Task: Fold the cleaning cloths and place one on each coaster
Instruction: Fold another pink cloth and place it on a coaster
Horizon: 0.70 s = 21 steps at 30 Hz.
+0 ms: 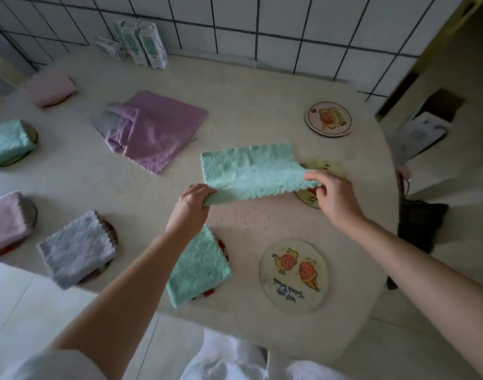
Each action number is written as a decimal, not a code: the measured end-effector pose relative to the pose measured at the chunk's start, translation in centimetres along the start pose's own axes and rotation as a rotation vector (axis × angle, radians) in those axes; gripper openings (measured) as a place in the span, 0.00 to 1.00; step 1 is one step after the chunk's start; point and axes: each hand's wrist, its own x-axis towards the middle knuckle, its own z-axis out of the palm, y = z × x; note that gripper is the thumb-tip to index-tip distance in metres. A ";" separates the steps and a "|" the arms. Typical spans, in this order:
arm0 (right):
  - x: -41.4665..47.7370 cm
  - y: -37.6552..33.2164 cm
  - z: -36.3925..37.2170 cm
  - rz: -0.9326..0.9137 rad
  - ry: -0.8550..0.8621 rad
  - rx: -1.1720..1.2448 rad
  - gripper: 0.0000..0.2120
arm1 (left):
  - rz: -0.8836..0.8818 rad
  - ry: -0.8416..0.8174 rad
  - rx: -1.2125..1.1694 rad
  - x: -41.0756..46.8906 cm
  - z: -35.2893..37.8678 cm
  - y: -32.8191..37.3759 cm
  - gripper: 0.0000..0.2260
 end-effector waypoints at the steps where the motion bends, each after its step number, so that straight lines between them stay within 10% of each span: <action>1: -1.4 0.7 0.4 0.014 -0.039 0.011 0.20 | -0.002 -0.055 -0.003 -1.5 0.5 0.0 0.18; 15: -9.8 5.2 1.2 0.124 -0.310 -0.032 0.14 | -0.084 -0.274 0.107 -8.5 2.3 0.4 0.13; 21: -4.0 4.2 0.7 0.233 -0.173 0.137 0.07 | -0.415 -0.274 -0.094 -3.5 1.0 0.2 0.07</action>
